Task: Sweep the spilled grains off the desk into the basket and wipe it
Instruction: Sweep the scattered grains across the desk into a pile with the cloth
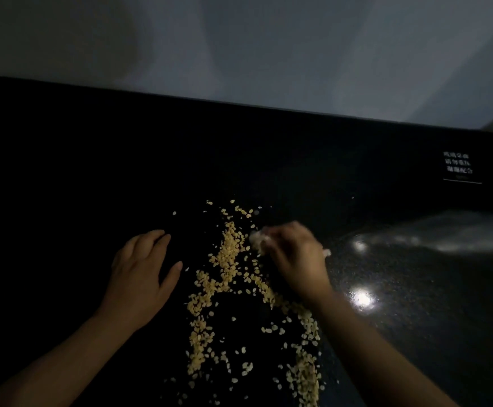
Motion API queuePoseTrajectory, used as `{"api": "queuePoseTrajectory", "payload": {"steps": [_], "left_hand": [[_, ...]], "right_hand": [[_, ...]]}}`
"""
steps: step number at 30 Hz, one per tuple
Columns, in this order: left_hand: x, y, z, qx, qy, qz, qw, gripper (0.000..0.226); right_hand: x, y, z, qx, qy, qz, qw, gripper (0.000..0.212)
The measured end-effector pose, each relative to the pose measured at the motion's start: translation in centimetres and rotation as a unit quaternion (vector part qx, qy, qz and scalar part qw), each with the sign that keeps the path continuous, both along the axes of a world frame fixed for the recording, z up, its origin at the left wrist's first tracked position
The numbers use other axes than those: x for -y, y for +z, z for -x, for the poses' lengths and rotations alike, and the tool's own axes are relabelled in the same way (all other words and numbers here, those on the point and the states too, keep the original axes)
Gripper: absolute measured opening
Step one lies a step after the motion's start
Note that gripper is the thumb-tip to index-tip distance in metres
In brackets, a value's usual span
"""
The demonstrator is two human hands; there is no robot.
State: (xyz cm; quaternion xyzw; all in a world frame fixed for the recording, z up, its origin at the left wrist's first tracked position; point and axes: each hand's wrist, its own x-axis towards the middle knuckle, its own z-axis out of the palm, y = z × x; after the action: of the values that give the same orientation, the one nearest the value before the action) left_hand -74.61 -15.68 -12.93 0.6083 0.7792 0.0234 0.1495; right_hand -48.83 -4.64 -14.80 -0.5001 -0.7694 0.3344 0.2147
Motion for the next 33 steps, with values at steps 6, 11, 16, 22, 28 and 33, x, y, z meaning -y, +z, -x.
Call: {"api": "queuePoseTrajectory", "payload": {"steps": [6, 11, 16, 22, 28, 33], "left_hand": [[0.0, -0.2, 1.2, 0.015, -0.023, -0.014, 1.0, 0.063], [0.1, -0.3, 1.3, 0.019, -0.026, -0.027, 0.999, 0.062], [0.0, -0.5, 1.2, 0.016, -0.025, -0.019, 0.999, 0.064], [-0.1, -0.4, 1.1, 0.016, -0.026, -0.021, 0.999, 0.064], [-0.2, -0.3, 1.4, 0.022, -0.034, -0.022, 0.999, 0.064], [0.0, -0.3, 2.4, 0.045, -0.058, -0.034, 0.997, 0.062]], "right_hand": [[-1.9, 2.3, 1.0, -0.12, -0.082, 0.042, 0.988, 0.012], [-10.6, 3.0, -1.5, -0.065, -0.269, -0.098, 0.956, 0.022], [-12.6, 0.4, -6.6, 0.032, -0.337, -0.081, 0.937, 0.023], [-10.1, -2.2, -4.0, 0.044, -0.251, -0.052, 0.966, 0.022], [0.5, -0.6, 3.0, -0.01, -0.06, 0.023, 0.998, 0.015], [1.5, 1.8, 3.1, -0.105, -0.077, 0.057, 0.99, 0.014]]}}
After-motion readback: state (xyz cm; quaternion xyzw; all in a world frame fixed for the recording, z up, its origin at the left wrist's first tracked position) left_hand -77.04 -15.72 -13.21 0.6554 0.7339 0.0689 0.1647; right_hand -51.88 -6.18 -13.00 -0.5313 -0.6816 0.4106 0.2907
